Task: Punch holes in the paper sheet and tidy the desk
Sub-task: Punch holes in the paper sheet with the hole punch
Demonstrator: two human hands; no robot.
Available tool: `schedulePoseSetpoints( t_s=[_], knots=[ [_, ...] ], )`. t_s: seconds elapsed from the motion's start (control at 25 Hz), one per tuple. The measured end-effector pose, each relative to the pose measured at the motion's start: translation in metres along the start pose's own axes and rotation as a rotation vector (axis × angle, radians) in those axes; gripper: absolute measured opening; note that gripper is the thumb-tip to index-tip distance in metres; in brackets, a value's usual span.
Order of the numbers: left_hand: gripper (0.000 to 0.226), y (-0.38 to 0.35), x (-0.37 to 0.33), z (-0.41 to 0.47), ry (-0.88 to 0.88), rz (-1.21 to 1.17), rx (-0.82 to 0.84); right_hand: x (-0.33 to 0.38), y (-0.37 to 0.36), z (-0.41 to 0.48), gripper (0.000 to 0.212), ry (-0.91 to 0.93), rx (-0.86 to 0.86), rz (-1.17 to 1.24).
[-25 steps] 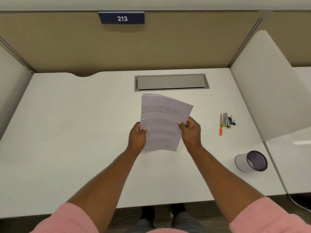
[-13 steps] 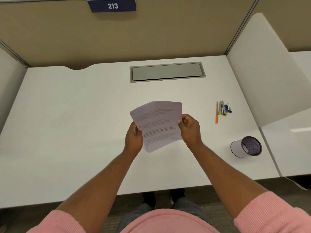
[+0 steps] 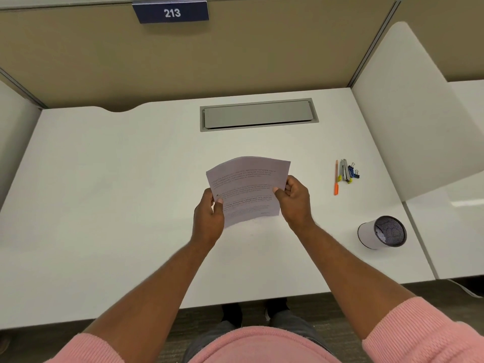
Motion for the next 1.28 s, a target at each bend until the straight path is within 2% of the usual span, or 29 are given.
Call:
schedulePoseSetpoints(
  t_s=[0.2,0.32,0.52,0.84,1.08,1.28],
  knots=[
    [0.016,-0.004,0.000,0.004,-0.001,0.046,0.023,-0.011,0.000,0.007,0.014,-0.031,-0.024,-0.053],
    [0.019,-0.006,-0.004,0.007,-0.047,0.072,0.048,-0.010,0.002,0.009,0.022,-0.020,-0.025,-0.060],
    [0.020,-0.013,0.007,0.005,-0.013,0.171,0.121,-0.022,-0.006,0.012,0.033,-0.072,0.019,-0.147],
    [0.015,0.025,0.012,0.018,-0.019,0.149,-0.028,0.010,-0.037,0.020,0.025,0.013,0.020,-0.109],
    [0.013,0.074,0.049,0.027,0.084,0.179,-0.151,0.011,-0.096,0.028,0.030,-0.015,0.070,-0.121],
    [0.026,0.110,0.095,0.027,0.237,0.176,-0.221,-0.008,-0.149,0.038,0.039,-0.089,0.086,-0.136]
  ],
)
Point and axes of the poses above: each hand's wrist, its own z-axis towards the middle knuckle, its own y-axis out of the back of the hand, x = y × z, the point moved 9 cm from there along z, towards the middle knuckle, and after that the axes turned 13 degrees about -y, right-handed, at the moved point
